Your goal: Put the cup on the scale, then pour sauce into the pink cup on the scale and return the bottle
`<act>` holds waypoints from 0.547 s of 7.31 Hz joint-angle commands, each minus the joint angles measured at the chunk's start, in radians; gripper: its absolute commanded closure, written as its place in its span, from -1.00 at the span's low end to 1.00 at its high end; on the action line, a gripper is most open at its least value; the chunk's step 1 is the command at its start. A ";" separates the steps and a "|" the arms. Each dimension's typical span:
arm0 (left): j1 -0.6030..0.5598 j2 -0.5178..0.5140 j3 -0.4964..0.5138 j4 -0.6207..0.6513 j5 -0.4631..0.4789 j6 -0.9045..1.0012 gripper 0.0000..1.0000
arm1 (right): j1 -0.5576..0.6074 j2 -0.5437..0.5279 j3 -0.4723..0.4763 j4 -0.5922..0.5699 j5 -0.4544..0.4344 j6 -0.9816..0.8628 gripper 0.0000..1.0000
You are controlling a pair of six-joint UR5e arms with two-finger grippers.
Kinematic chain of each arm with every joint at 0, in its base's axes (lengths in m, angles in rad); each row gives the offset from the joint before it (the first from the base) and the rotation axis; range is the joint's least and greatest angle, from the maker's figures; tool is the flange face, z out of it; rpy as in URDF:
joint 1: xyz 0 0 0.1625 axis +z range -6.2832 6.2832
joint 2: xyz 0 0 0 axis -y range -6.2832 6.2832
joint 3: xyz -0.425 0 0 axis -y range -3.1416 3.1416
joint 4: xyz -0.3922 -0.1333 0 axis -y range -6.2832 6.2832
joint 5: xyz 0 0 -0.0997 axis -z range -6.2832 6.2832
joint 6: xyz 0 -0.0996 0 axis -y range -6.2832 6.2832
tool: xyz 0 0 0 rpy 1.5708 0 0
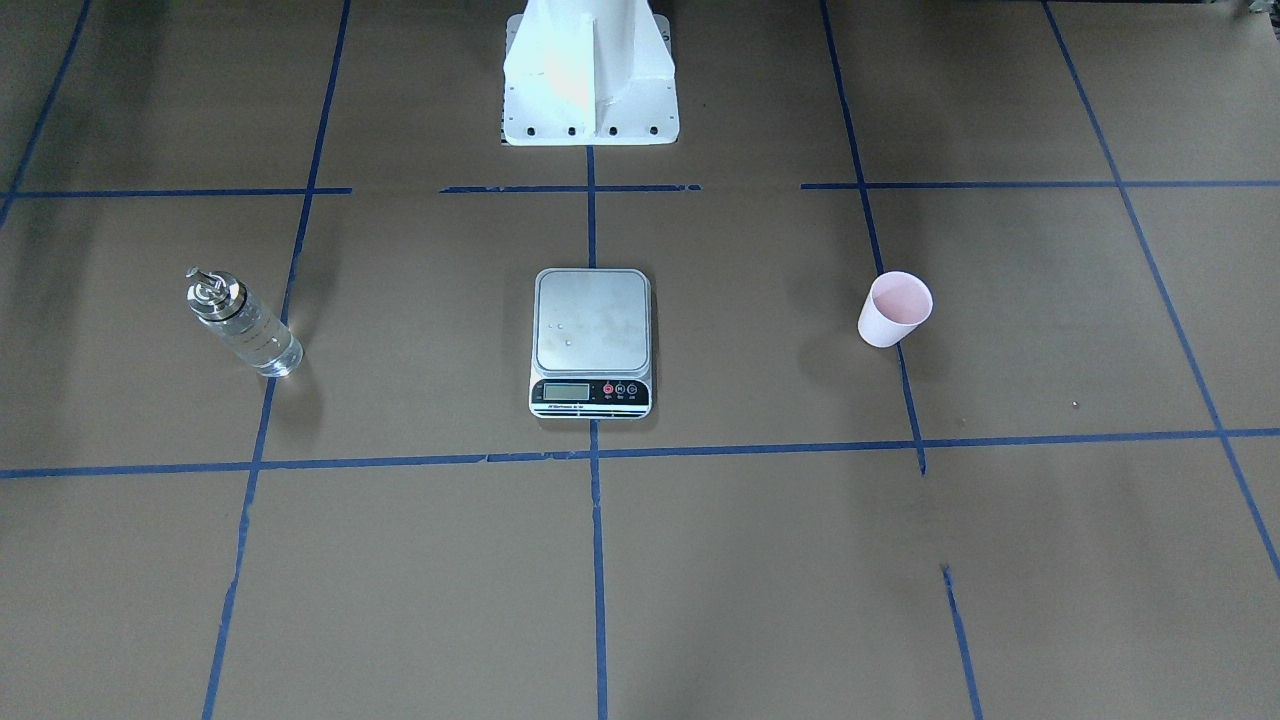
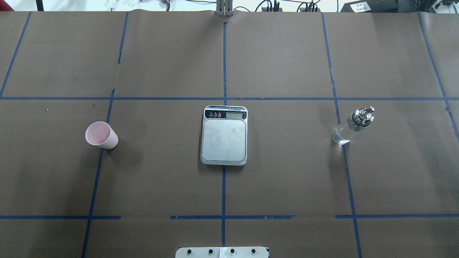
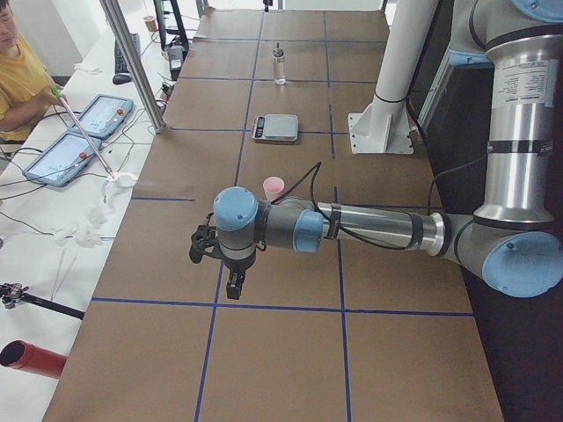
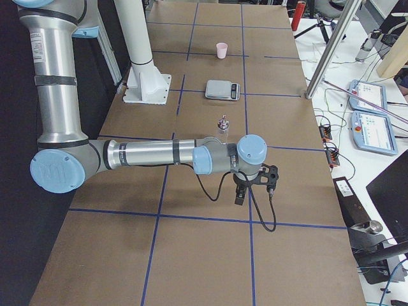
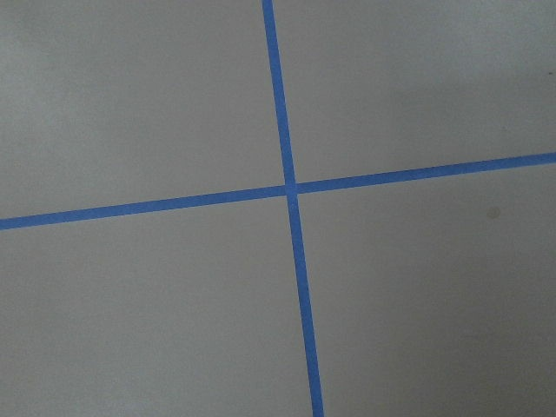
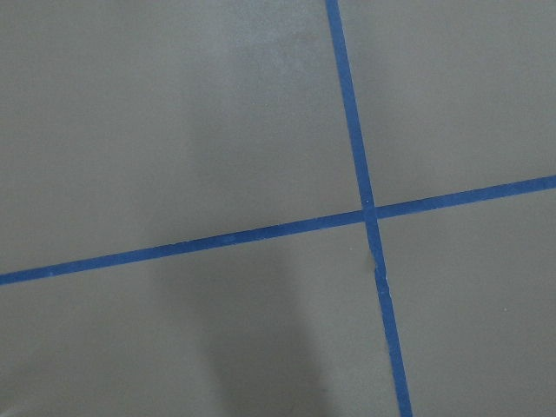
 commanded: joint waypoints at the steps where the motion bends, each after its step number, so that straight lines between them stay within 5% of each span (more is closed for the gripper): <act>1: 0.001 -0.001 -0.038 -0.003 -0.003 -0.002 -1.00 | 0.000 0.001 0.000 0.003 0.002 0.000 -1.00; 4: 0.013 0.009 -0.061 -0.011 -0.038 -0.008 -1.00 | -0.001 -0.003 -0.005 0.006 -0.001 0.001 -1.00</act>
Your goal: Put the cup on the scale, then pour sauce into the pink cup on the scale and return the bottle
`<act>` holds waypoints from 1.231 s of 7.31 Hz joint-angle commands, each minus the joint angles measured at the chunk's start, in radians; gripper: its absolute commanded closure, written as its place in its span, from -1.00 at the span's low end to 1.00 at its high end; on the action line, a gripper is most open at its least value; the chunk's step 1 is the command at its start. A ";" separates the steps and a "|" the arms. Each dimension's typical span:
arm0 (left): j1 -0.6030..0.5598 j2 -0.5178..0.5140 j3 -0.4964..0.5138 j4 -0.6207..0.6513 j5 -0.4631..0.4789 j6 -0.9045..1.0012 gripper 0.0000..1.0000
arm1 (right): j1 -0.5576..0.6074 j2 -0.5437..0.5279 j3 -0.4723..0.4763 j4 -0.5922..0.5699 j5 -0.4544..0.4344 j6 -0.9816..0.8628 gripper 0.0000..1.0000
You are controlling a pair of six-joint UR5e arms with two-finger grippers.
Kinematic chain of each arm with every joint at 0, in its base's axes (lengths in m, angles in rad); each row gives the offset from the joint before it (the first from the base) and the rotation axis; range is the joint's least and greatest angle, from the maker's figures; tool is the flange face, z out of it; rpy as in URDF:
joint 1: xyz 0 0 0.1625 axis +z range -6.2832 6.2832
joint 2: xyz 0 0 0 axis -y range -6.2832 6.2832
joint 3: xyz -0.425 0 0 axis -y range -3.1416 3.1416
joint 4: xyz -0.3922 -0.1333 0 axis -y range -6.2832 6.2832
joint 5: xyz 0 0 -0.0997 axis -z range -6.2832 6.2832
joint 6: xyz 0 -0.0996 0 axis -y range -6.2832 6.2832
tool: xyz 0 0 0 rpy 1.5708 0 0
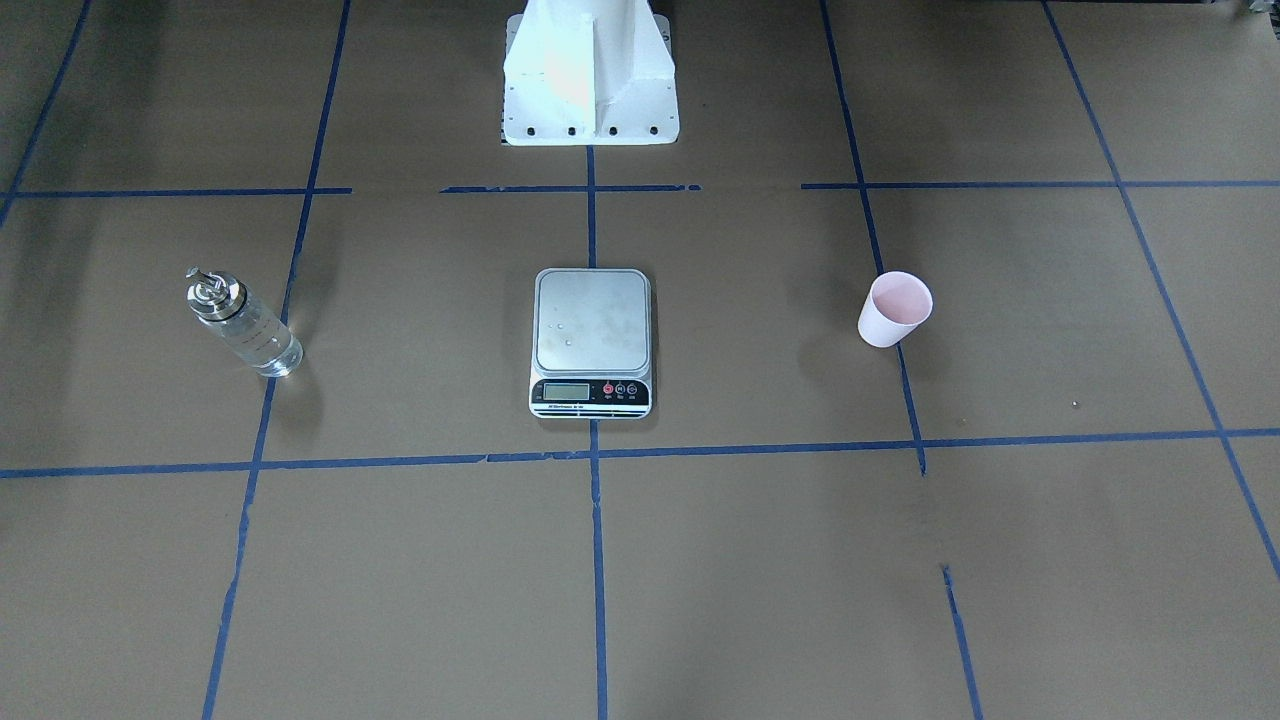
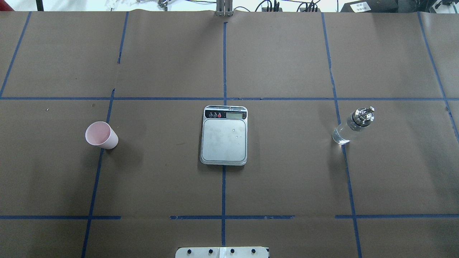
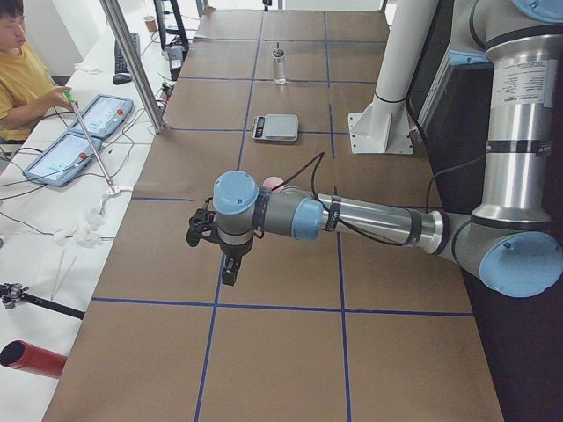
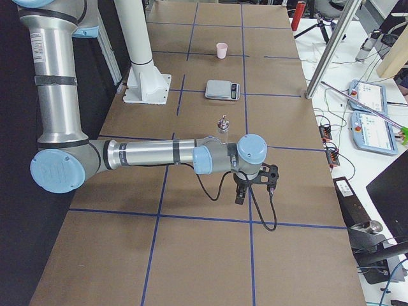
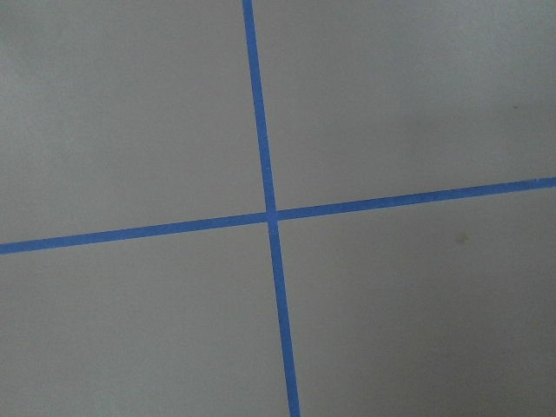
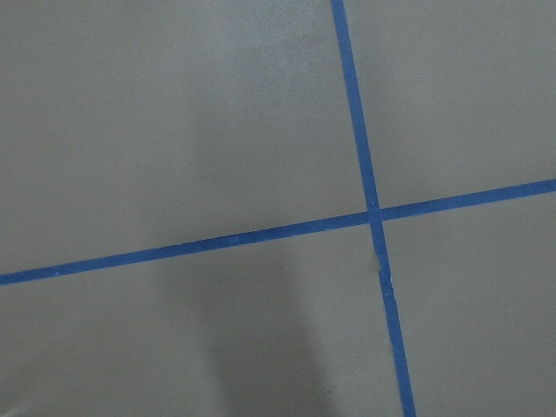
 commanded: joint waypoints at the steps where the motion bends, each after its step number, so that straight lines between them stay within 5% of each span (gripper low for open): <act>1: 0.049 0.002 -0.016 -0.056 -0.034 0.003 -1.00 | -0.001 -0.003 -0.001 0.010 -0.004 0.003 -1.00; 3: 0.285 -0.001 -0.062 -0.177 -0.089 -0.271 -1.00 | -0.003 -0.002 -0.001 0.022 -0.001 0.014 -1.00; 5: 0.401 -0.046 -0.072 -0.233 -0.080 -0.527 -0.95 | -0.007 0.000 -0.015 0.024 0.033 0.014 -1.00; 7: 0.558 -0.156 -0.046 -0.227 0.004 -0.737 -0.83 | -0.018 -0.010 -0.021 0.053 0.042 0.016 -1.00; 9: 0.639 -0.166 -0.006 -0.229 0.027 -0.764 -0.78 | -0.029 -0.010 -0.021 0.059 0.039 0.014 -1.00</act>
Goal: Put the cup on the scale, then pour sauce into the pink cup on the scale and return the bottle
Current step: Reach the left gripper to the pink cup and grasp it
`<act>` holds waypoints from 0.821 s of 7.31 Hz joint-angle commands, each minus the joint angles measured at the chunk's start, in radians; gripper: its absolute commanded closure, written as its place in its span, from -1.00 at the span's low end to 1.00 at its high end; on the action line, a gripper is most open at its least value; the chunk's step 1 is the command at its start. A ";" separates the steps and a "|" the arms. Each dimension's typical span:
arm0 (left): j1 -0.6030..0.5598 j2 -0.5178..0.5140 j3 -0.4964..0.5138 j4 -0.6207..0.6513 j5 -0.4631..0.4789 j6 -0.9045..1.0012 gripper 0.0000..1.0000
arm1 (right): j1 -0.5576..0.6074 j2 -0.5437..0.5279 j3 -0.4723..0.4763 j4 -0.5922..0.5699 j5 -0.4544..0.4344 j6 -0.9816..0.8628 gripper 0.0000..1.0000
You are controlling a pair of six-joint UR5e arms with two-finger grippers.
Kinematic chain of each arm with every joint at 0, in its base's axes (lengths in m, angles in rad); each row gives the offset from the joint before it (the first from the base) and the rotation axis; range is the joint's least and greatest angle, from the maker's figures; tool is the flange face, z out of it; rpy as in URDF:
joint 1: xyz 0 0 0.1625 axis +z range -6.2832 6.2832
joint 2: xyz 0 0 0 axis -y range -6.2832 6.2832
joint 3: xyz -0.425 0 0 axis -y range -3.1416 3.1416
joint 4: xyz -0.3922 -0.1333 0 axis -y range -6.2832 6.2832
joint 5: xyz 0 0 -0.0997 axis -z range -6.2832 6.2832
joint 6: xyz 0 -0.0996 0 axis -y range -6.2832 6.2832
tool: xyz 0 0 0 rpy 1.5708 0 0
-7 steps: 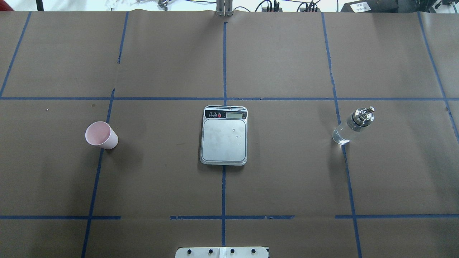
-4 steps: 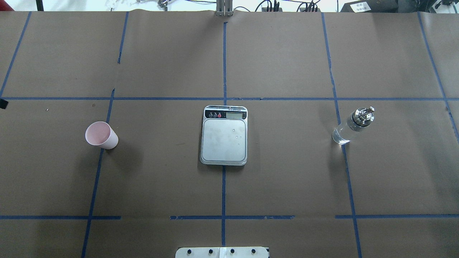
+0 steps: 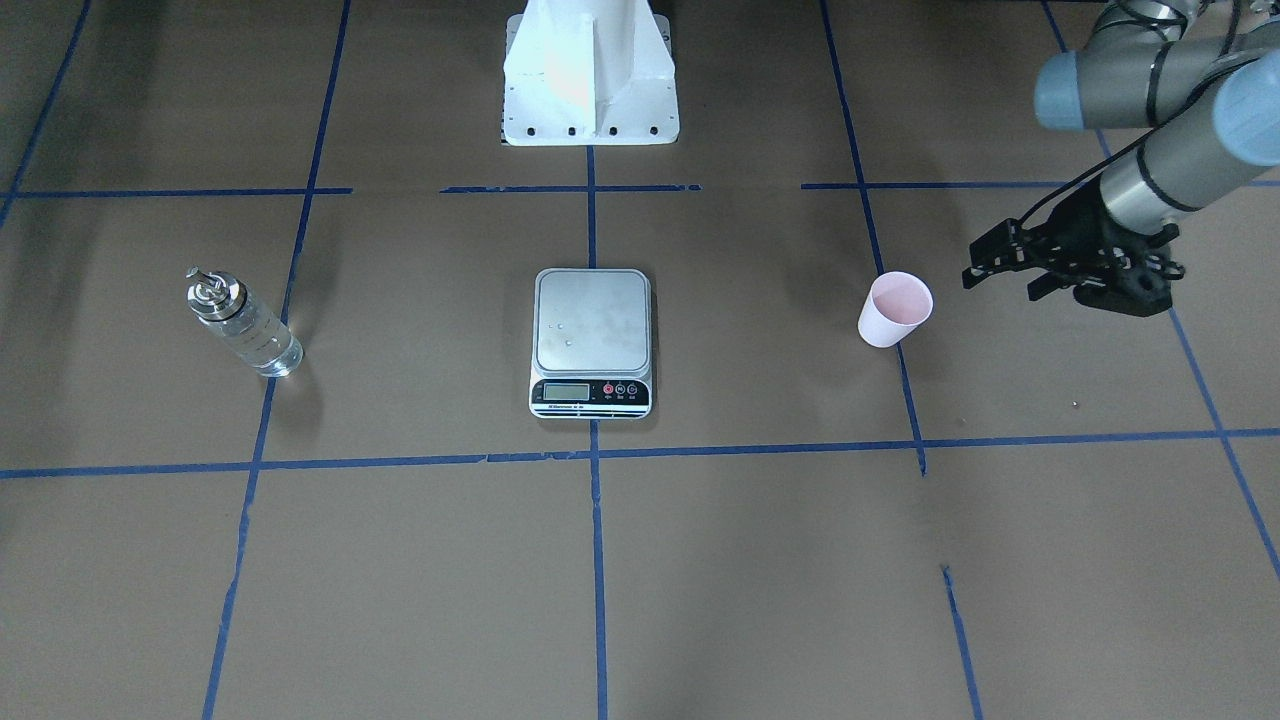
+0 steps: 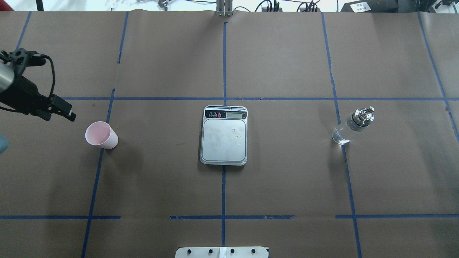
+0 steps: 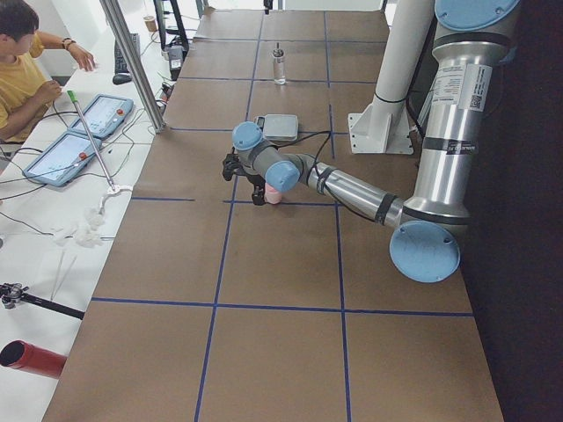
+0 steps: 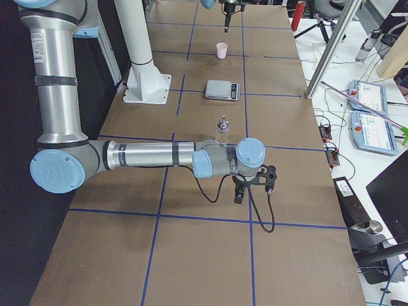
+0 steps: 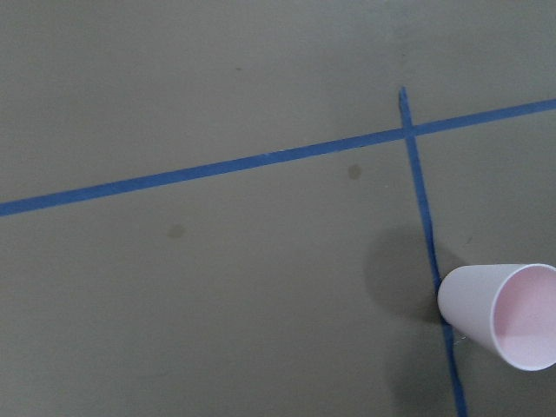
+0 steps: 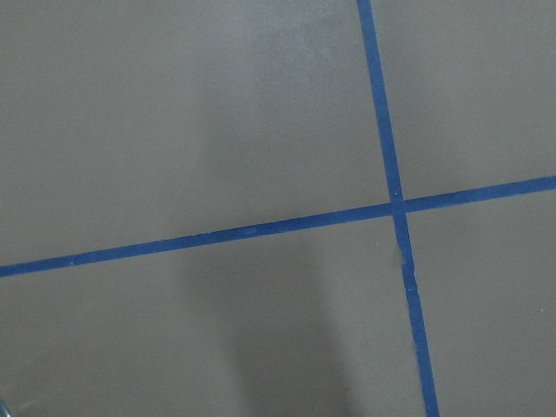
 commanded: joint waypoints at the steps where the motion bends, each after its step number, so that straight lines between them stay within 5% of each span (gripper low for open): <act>1: 0.083 -0.018 0.032 0.000 0.043 -0.041 -0.78 | -0.027 0.001 -0.004 0.006 -0.003 0.013 -1.00; 3: 0.102 -0.018 0.034 -0.002 0.054 -0.041 -0.70 | -0.039 -0.001 -0.004 0.007 -0.005 0.014 -1.00; 5: 0.110 -0.046 0.072 -0.003 0.055 -0.038 -0.33 | -0.043 -0.001 -0.003 0.009 -0.008 0.016 -1.00; 6: 0.111 -0.067 0.094 -0.003 0.057 -0.039 0.01 | -0.044 0.001 -0.004 0.009 -0.010 0.014 -1.00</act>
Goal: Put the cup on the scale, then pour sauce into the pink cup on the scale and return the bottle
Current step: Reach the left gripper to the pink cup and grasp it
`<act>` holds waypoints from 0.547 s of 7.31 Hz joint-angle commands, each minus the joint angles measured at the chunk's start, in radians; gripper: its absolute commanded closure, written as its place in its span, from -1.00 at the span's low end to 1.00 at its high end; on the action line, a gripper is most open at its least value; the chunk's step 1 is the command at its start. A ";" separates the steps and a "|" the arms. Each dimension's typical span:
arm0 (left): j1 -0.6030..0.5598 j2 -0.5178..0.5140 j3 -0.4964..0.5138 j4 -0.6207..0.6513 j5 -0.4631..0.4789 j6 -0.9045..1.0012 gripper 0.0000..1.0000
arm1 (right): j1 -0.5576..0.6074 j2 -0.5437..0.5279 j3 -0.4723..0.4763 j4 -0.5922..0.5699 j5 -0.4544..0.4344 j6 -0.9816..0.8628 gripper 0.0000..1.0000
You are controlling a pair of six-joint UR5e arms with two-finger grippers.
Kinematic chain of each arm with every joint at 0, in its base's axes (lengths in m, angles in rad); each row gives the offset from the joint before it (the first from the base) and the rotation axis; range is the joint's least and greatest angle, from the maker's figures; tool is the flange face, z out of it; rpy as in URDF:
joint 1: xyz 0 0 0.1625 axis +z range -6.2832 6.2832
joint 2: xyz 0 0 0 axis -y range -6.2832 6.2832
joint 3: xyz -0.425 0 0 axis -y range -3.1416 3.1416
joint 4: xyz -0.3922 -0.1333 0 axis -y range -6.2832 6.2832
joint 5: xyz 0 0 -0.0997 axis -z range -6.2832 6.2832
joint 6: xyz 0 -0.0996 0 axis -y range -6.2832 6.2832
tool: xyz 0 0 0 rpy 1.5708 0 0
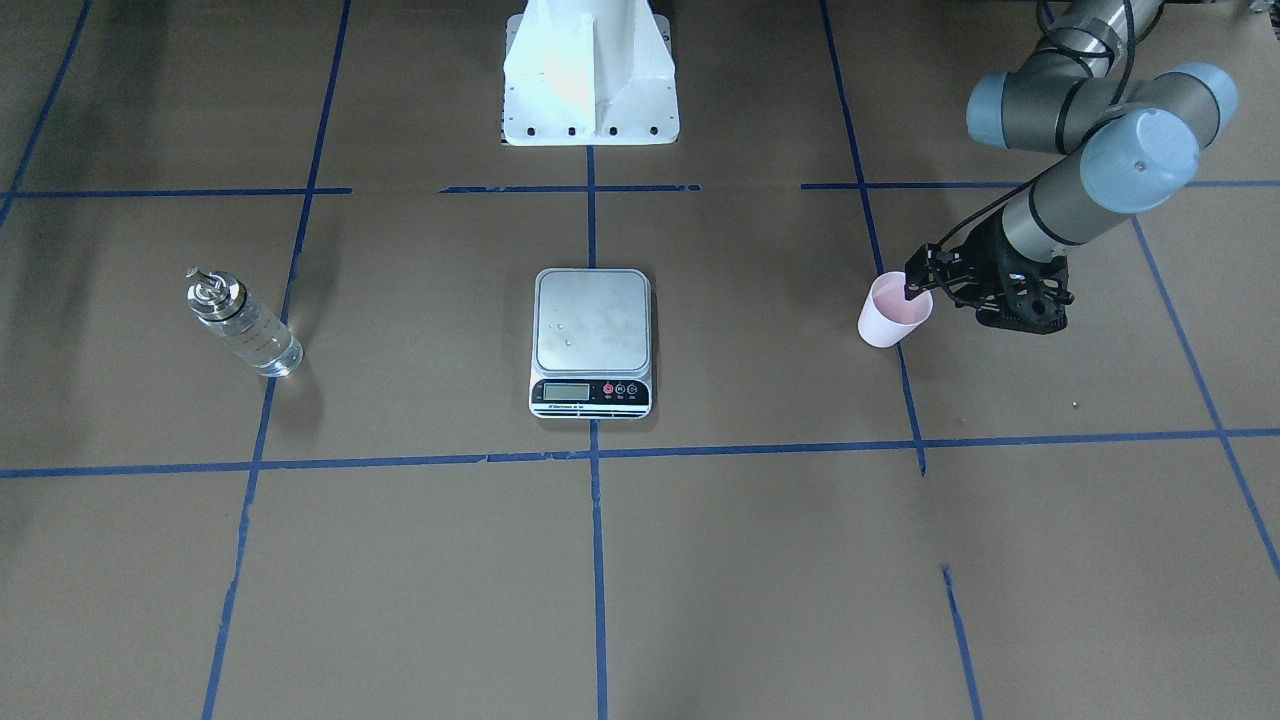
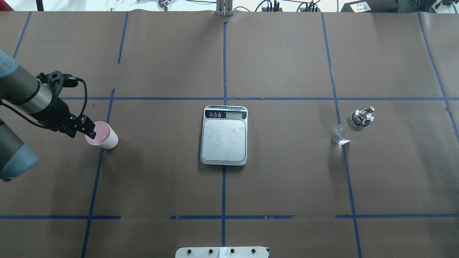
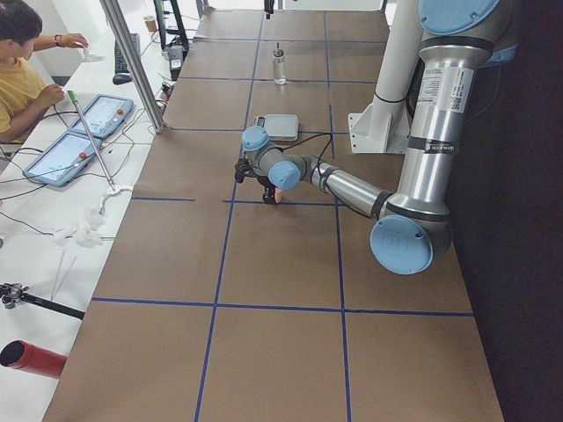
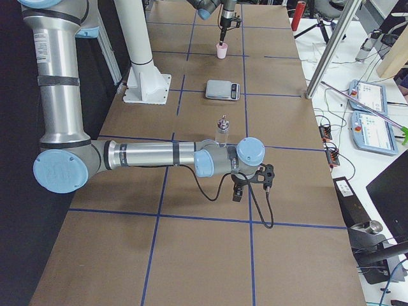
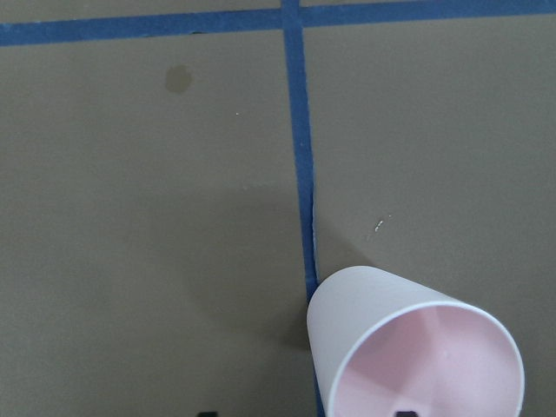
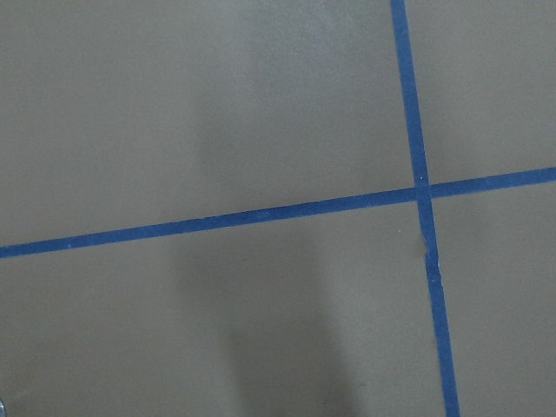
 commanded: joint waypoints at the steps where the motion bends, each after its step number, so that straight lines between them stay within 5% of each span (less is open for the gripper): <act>1: 0.003 -0.026 0.021 0.001 0.003 -0.002 0.99 | -0.001 0.004 0.001 0.001 -0.002 -0.001 -1.00; 4: -0.006 -0.082 -0.020 0.032 0.002 -0.035 1.00 | -0.001 0.004 0.007 0.001 -0.002 0.001 -1.00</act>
